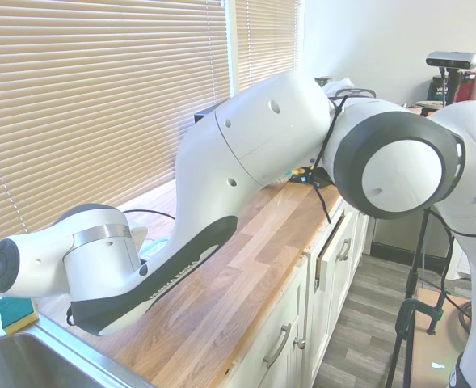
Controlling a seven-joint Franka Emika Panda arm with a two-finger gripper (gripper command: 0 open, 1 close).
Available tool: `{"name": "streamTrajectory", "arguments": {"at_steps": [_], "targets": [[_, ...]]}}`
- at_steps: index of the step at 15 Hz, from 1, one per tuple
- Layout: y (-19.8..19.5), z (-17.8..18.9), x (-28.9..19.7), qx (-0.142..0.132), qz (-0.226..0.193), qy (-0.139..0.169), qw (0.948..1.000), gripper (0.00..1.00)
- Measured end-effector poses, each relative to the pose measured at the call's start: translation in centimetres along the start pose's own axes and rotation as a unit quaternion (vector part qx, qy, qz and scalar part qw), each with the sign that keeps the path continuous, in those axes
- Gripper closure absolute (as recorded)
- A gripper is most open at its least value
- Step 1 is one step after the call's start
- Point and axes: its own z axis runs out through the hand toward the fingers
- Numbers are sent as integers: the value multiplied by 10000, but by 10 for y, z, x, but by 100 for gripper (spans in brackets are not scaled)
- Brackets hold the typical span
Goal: Uncover the lid of the food container
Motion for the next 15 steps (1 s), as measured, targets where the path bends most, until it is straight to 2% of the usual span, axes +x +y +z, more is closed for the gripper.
{"name": "streamTrajectory", "arguments": {"at_steps": [4,8,12,15], "targets": [[14,-12,28,86,196,-108,9997,100],[45,-16,84,140,551,-187,9982,100],[83,-10,143,244,949,-442,9942,100],[115,3,183,353,1251,-695,9891,100]]}}
